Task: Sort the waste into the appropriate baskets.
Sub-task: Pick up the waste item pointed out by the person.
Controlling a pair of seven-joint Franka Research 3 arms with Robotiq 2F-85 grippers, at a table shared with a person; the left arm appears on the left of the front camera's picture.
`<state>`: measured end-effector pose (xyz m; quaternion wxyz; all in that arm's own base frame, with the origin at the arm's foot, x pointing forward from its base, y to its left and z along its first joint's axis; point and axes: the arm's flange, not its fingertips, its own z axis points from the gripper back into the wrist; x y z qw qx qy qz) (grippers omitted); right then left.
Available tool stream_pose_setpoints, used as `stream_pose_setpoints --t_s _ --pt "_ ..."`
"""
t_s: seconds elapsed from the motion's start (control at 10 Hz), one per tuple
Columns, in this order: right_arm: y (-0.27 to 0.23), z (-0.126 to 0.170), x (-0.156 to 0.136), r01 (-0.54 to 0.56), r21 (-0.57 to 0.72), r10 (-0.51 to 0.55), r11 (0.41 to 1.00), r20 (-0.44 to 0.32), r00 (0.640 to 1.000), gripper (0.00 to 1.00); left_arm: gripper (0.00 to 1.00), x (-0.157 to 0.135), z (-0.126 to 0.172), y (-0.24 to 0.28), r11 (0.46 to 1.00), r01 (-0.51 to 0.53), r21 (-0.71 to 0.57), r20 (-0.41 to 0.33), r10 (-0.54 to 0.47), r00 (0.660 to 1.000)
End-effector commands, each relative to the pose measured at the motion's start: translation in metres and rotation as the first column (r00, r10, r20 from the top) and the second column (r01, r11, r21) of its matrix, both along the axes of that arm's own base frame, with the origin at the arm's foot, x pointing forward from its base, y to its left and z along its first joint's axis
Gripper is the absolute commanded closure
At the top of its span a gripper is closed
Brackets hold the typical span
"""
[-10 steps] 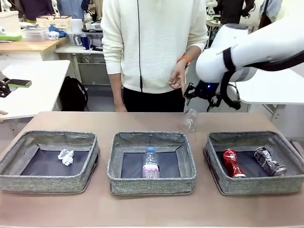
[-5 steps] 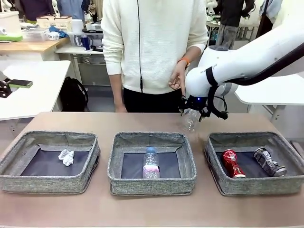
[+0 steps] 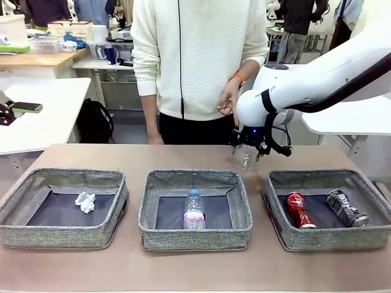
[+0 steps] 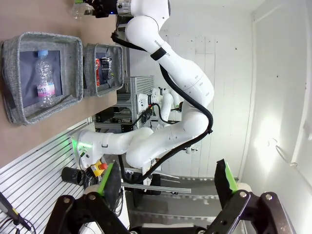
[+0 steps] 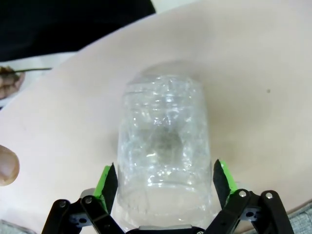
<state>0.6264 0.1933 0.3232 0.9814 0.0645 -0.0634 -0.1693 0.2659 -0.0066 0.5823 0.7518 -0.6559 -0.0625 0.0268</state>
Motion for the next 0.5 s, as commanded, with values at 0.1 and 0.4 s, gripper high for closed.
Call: stream_pose_setpoints --t_s 0.1,0.4 --pt "0.0058 0.0028 0.0048 -0.002 -0.027 0.002 1.000 -0.031 1.000 0.22 0.00 -0.0002 0.0018 -0.0008 1.000 0.007 -0.015 0.021 -0.007 1.000" --pt "0.0050 0.0009 0.0052 -0.014 -0.025 0.012 1.000 -0.065 0.998 0.98 0.00 -0.0002 0.0018 -0.0008 1.000 0.007 -0.015 0.021 -0.007 1.000"
